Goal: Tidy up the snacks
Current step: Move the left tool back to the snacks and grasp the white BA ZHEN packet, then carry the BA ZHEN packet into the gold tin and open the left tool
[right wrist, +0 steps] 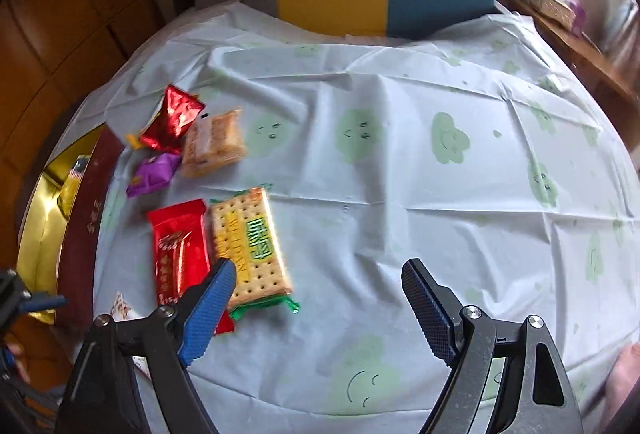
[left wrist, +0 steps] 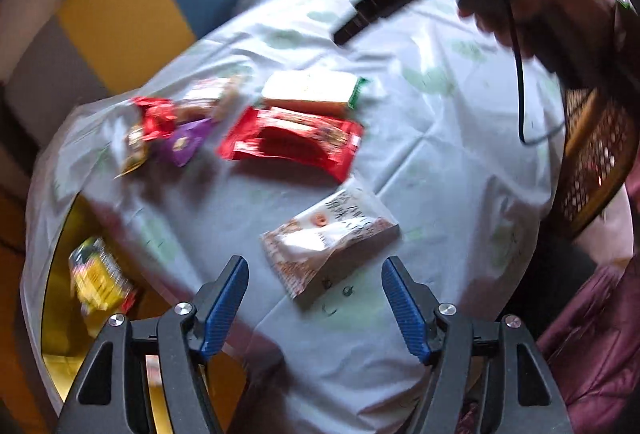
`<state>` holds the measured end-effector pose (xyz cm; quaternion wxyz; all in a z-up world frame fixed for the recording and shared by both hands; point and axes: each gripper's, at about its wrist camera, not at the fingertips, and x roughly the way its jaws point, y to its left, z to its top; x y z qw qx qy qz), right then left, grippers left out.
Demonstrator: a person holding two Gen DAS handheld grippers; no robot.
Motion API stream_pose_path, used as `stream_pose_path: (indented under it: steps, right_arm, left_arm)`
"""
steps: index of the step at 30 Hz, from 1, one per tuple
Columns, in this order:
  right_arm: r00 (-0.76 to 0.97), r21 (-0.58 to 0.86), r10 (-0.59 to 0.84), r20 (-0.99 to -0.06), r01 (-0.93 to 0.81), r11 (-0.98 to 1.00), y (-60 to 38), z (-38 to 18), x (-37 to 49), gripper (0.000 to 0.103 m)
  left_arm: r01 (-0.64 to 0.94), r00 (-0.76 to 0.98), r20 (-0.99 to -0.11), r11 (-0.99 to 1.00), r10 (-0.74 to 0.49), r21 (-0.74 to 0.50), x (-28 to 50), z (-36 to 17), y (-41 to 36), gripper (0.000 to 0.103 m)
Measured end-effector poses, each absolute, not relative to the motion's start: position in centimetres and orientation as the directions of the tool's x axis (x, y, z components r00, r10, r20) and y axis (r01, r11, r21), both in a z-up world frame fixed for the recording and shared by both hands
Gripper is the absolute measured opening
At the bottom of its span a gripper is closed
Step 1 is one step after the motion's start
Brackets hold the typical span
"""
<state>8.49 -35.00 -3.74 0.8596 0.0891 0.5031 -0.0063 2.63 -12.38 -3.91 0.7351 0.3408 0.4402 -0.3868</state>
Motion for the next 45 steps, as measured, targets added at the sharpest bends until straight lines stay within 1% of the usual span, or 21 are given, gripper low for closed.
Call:
stream_pose_path:
  steps: [3,7,10,13,14,15,16,18,19,21,24,27,28,30,33,35,37,38,43,45]
  right_arm:
    - [0.502,0.181,0.097,-0.859,0.122,0.976,-35.7,-3.4,8.4,0.086]
    - [0.501,0.195,0.103,-0.86,0.136,0.971,-36.1,-3.3,8.3,0.086]
    - [0.507,0.204,0.109,-0.855,0.135,0.97,-36.1,-3.0,8.3,0.086]
    - [0.517,0.206,0.109,-0.849,0.134,0.969,-36.1,-2.7,8.3,0.086]
    - [0.518,0.205,0.108,-0.848,0.133,0.97,-36.1,-2.7,8.4,0.086]
    - [0.519,0.203,0.106,-0.848,0.132,0.97,-36.1,-2.7,8.4,0.086]
    - [0.521,0.199,0.103,-0.847,0.132,0.971,-36.1,-2.6,8.4,0.086]
    - [0.521,0.196,0.102,-0.848,0.129,0.972,-36.0,-2.6,8.4,0.086]
    - [0.52,0.194,0.1,-0.848,0.128,0.973,-36.0,-2.6,8.4,0.086]
    - [0.517,0.188,0.097,-0.851,0.127,0.974,-35.9,-2.7,8.4,0.086]
    - [0.514,0.179,0.09,-0.853,0.125,0.976,-35.8,-2.8,8.4,0.086]
    - [0.514,0.171,0.083,-0.854,0.127,0.977,-35.8,-2.8,8.4,0.086]
    - [0.515,0.17,0.081,-0.853,0.128,0.977,-35.9,-2.8,8.4,0.086]
    - [0.52,0.172,0.08,-0.851,0.131,0.976,-36.0,-2.8,8.3,0.086]
    - [0.534,0.187,0.096,-0.84,0.118,0.975,-35.9,-2.6,8.2,0.086]
    - [0.544,0.186,0.106,-0.832,0.094,0.978,-35.5,-2.4,8.2,0.086]
    - [0.553,0.177,0.118,-0.825,0.055,0.983,-34.7,-2.2,8.1,0.083]
    - [0.553,0.176,0.126,-0.823,0.037,0.984,-34.3,-2.2,8.1,0.078]
    - [0.536,0.219,0.211,-0.818,-0.05,0.975,-31.9,-2.5,8.0,0.065]
    - [0.533,0.217,0.232,-0.814,-0.092,0.972,-30.4,-2.5,7.9,0.064]
  left_arm:
    - [0.895,0.284,-0.932,0.412,-0.224,0.173,3.0,-5.1,-13.8,0.07]
    - [0.905,0.292,-0.941,0.367,-0.171,0.214,3.9,-6.6,-15.2,0.07]
    - [0.907,0.269,-0.947,0.375,-0.172,0.19,4.8,-7.0,-15.8,0.07]
    - [0.901,0.231,-0.952,0.413,-0.202,0.131,5.8,-7.1,-16.0,0.07]
    - [0.891,0.227,-0.949,0.439,-0.218,0.112,6.1,-6.9,-16.1,0.064]
    - [0.881,0.208,-0.947,0.467,-0.245,0.072,6.3,-6.7,-16.1,0.051]
    - [0.871,0.183,-0.944,0.49,-0.276,0.026,6.5,-6.5,-16.1,0.049]
    - [0.846,0.143,-0.935,0.531,-0.325,-0.055,6.5,-6.6,-16.2,0.047]
    - [0.839,0.145,-0.934,0.541,-0.326,-0.059,6.4,-6.8,-16.2,0.046]
    - [0.821,0.178,-0.927,0.569,-0.33,-0.044,6.0,-7.2,-16.0,0.045]
    - [0.783,0.193,-0.915,0.617,-0.354,-0.073,5.9,-7.3,-15.6,0.045]
    - [0.77,0.242,-0.904,0.637,-0.351,-0.042,5.2,-7.3,-15.4,0.044]
    - [0.766,0.259,-0.901,0.642,-0.348,-0.028,5.0,-7.3,-15.6,0.043]
    - [0.751,0.274,-0.895,0.66,-0.352,-0.03,4.7,-7.2,-15.4,0.036]
    - [0.715,0.287,-0.884,0.696,-0.369,-0.059,4.0,-6.7,-13.9,0.036]
    - [0.695,0.312,-0.88,0.718,-0.357,-0.045,3.5,-6.7,-13.1,0.035]
    - [0.686,0.337,-0.875,0.727,-0.347,-0.024,2.6,-6.8,-12.4,0.036]
    - [0.685,0.352,-0.868,0.728,-0.35,-0.016,2.0,-6.8,-11.9,0.036]
    - [0.678,0.398,-0.843,0.735,-0.361,0.006,1.5,-7.5,-11.8,0.036]
    - [0.672,0.407,-0.841,0.74,-0.357,0.011,1.5,-7.7,-12.0,0.037]
